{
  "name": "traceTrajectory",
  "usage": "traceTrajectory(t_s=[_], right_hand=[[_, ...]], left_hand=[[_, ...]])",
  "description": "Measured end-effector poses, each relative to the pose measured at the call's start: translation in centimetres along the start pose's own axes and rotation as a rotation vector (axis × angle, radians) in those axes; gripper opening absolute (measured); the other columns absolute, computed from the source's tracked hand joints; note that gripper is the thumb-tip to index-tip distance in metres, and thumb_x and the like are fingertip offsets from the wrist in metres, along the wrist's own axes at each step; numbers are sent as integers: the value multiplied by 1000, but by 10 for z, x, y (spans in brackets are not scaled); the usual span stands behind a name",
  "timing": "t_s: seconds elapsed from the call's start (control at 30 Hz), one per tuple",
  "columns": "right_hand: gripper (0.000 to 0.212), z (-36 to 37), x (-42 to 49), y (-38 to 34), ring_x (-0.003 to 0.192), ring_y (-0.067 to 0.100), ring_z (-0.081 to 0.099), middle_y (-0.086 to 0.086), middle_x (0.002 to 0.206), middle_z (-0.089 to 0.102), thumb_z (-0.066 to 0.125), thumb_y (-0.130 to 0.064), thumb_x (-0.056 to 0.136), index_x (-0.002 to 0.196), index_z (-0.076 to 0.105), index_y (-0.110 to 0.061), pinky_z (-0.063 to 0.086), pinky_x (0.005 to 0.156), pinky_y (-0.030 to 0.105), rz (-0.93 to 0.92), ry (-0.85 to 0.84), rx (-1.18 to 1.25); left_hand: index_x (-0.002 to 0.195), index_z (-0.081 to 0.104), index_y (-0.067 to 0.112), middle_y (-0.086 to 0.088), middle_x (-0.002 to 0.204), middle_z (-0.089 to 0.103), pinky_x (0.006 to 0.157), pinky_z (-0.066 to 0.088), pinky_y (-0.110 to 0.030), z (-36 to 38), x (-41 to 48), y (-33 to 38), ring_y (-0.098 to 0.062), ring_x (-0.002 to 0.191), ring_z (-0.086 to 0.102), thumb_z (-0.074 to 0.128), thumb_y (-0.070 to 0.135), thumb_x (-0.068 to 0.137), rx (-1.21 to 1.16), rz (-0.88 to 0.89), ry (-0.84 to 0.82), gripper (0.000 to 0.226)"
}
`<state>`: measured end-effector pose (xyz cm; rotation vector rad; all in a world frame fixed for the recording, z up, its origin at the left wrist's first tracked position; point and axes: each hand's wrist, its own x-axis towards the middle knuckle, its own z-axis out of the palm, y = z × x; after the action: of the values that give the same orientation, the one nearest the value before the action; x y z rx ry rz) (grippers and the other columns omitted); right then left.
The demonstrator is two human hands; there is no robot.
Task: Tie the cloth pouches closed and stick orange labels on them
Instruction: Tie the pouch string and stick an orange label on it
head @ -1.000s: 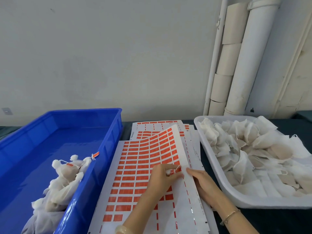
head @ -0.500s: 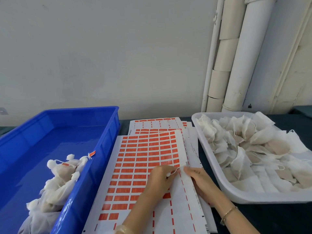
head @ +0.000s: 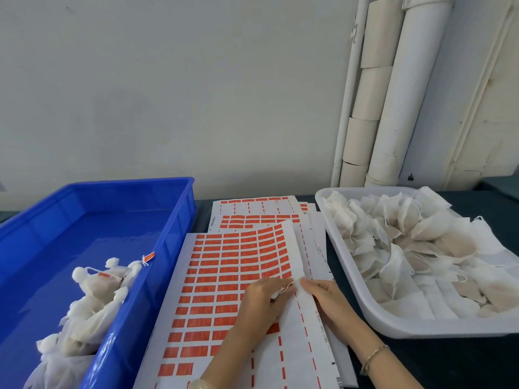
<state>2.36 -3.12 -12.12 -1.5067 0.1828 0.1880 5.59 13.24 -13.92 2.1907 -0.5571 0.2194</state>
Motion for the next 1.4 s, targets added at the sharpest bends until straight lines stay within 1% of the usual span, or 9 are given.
traceTrajectory(t_s=[0.13, 0.3, 0.57, 0.8, 0.97, 1.13, 1.2, 1.27, 1.4], right_hand=[[32, 0, 0, 0, 65, 21, 64, 9, 74, 65, 56, -34, 94, 95, 69, -4, 49, 66, 26, 6, -14, 4], [34, -1, 0, 2, 67, 22, 65, 11, 76, 66, 55, -35, 94, 90, 68, -3, 51, 66, 24, -11, -15, -24], [30, 0, -2, 1, 64, 18, 67, 6, 71, 68, 55, -34, 94, 81, 69, -11, 51, 63, 21, -31, -10, -41], [30, 2, -4, 0, 60, 16, 65, 4, 69, 68, 55, -33, 94, 87, 69, -8, 49, 58, 21, -31, 1, -47], [28, 5, -7, -3, 51, 9, 59, -2, 64, 65, 54, -33, 95, 87, 65, -9, 43, 52, 17, -59, 1, -126], [34, 6, -8, -4, 65, 22, 65, 16, 90, 71, 58, -37, 90, 99, 66, -6, 46, 58, 22, -79, 5, -159], [28, 6, -7, -3, 78, 23, 70, 7, 96, 73, 63, -35, 88, 103, 66, -12, 53, 69, 28, -100, 13, -194], [24, 11, -6, -4, 88, 13, 69, -5, 107, 70, 68, -28, 87, 109, 61, -21, 56, 77, 27, -143, 87, -269], [43, 31, -13, -12, 101, 1, 54, -24, 114, 51, 70, -36, 83, 119, 47, -38, 42, 89, 19, -400, 403, -507]], left_hand=[[116, 68, 25, 28, 97, 64, 72, 49, -8, -1, 0, -1, 6, 82, 62, 66, 40, 86, -96, -24, -8, 34], [115, 69, 24, 14, 108, 70, 79, 55, -18, 0, 4, -5, -3, 87, 66, 67, 31, 87, -105, -62, -19, 28], [117, 67, 26, 16, 106, 69, 74, 50, -8, 2, 3, -6, 2, 84, 63, 60, 33, 91, -51, -66, -33, 28], [105, 70, 27, 28, 95, 62, 70, 46, -3, 0, 5, -2, 9, 81, 61, 64, 34, 89, -124, -111, 78, 18], [87, 66, 34, 29, 79, 62, 60, 47, -5, -8, 7, 3, 8, 79, 61, 68, 28, 86, -284, -276, 321, 6], [79, 67, 34, 21, 75, 67, 58, 47, -8, -25, 5, 7, -6, 77, 66, 68, 32, 86, -460, -473, 434, 7], [80, 68, 32, 16, 75, 68, 60, 48, -13, -33, 2, 9, -10, 74, 65, 69, 32, 86, -522, -546, 433, 6], [82, 70, 28, 7, 75, 68, 59, 48, -17, -43, -2, 12, -13, 69, 62, 70, 32, 84, -569, -602, 398, 5], [85, 70, 24, 4, 67, 64, 52, 45, -13, -60, -15, 24, -13, 59, 55, 72, 32, 83, -606, -638, 326, 8]])
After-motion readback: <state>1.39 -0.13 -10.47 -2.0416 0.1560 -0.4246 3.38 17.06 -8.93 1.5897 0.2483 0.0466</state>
